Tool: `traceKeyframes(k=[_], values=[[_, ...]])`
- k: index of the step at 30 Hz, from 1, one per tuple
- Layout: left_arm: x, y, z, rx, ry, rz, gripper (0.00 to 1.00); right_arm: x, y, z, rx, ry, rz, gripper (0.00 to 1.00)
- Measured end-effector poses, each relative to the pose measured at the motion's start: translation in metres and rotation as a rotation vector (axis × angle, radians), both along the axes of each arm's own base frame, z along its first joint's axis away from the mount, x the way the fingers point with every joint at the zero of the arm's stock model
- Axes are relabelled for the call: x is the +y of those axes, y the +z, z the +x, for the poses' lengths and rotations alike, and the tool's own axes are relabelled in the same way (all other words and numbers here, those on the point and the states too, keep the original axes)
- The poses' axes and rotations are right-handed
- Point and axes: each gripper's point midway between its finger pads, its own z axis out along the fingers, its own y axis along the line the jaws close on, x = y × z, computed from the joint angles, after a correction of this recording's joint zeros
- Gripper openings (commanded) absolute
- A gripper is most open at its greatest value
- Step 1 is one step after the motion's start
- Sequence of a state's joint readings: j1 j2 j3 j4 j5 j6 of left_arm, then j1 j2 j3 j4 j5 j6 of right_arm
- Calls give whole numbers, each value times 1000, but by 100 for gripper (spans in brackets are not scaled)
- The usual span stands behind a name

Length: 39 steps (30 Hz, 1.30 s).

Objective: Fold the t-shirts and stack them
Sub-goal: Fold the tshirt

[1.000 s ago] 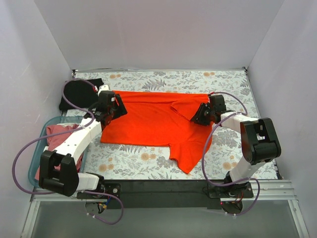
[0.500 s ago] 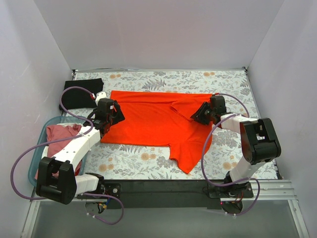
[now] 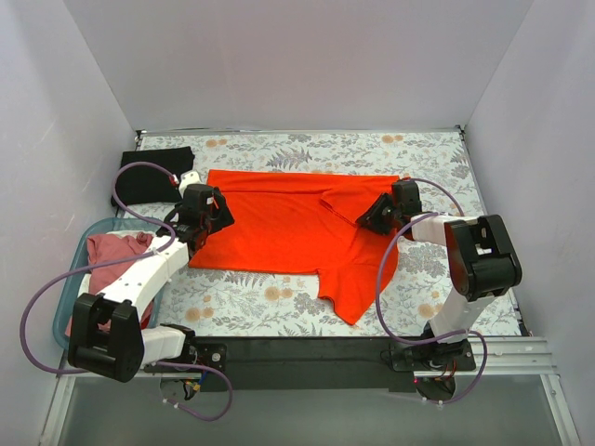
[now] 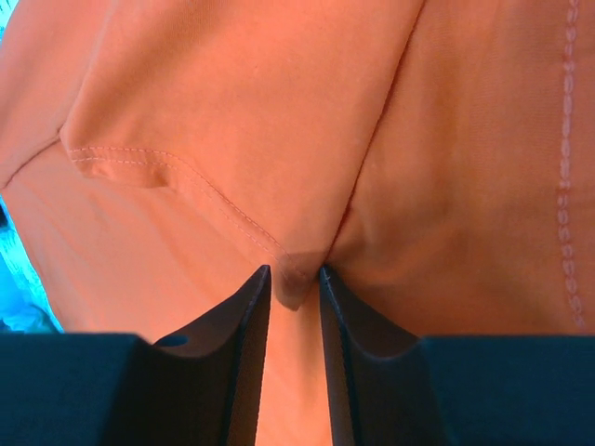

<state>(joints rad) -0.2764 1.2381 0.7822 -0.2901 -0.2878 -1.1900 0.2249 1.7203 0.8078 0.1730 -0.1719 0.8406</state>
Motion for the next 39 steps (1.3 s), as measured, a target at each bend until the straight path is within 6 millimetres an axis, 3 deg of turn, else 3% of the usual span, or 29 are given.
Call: traceKeyframes(k=[8,18,28,39], values=[[0,-6,0,17,-1,5,63,2,-1,2,-2,-1,11,29],[0,-6,0,17,-1,5,63,1,1,1,-7,6,6,1],[0,-6,0,18,-3,7,63,1,24,1,-59,17,4,1],[0,-12,0,36,-3,13,63,-13,10,-14,-2,47,-73,6]])
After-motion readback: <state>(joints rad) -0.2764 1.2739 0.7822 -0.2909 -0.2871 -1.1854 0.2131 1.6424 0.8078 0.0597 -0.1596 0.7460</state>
